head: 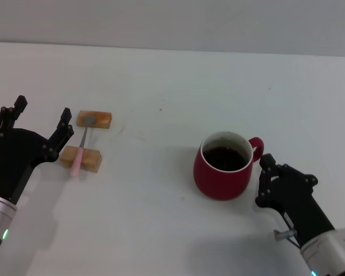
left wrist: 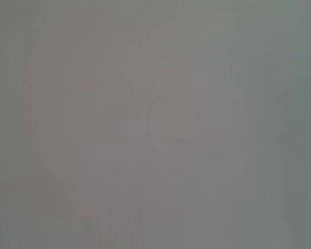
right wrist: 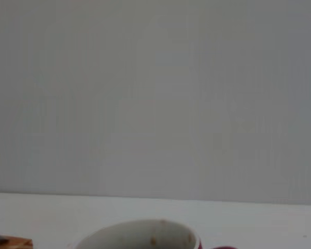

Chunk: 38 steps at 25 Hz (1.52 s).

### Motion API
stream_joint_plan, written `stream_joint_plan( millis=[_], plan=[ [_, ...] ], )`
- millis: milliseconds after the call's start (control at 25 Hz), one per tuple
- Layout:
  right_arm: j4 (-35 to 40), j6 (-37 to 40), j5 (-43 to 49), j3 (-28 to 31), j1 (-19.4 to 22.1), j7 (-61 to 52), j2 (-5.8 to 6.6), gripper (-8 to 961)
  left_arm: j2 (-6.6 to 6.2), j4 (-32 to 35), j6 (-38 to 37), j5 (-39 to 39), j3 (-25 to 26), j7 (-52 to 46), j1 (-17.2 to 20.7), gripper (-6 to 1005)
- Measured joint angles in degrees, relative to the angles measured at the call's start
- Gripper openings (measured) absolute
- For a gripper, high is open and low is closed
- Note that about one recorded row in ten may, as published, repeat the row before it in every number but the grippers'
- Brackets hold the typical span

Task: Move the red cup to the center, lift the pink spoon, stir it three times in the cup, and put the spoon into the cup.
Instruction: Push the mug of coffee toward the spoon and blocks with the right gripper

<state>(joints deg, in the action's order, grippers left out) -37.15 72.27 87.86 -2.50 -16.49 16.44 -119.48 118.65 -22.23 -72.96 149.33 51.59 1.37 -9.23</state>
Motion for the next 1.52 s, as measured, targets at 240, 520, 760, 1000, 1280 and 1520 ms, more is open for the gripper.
stream_joint_plan(
  millis=[240,520,760,1000,1280,1520],
  plan=[
    [-0.9,1.1,1.1,-0.3,2.7,0.0,-0.13,0,0.00,0.1,0.0,0.0,0.0,-0.1,0.0,860],
    [-1.0,1.5,1.1,-0.5,4.3,0.0,-0.19,-1,-0.07,0.0,0.0,0.0,0.0,0.0,0.0,860],
    [-1.0,1.5,1.1,-0.4,4.3,0.0,-0.18,-1,-0.04,0.2,0.0,-0.3,0.0,-0.1,0.2,860],
    [-1.0,1.6,1.1,0.0,3.6,0.0,-0.16,-2,-0.01,0.6,0.4,-0.4,0.3,-0.3,-0.2,860],
    [-1.0,1.1,1.1,0.2,3.2,0.0,-0.29,-1,0.00,0.8,0.8,-0.4,0.5,0.1,-0.8,860],
    [-0.9,0.8,0.7,0.8,1.8,0.0,-0.37,0,0.00,0.8,1.1,-0.5,0.6,0.2,-1.0,860]
  ],
)
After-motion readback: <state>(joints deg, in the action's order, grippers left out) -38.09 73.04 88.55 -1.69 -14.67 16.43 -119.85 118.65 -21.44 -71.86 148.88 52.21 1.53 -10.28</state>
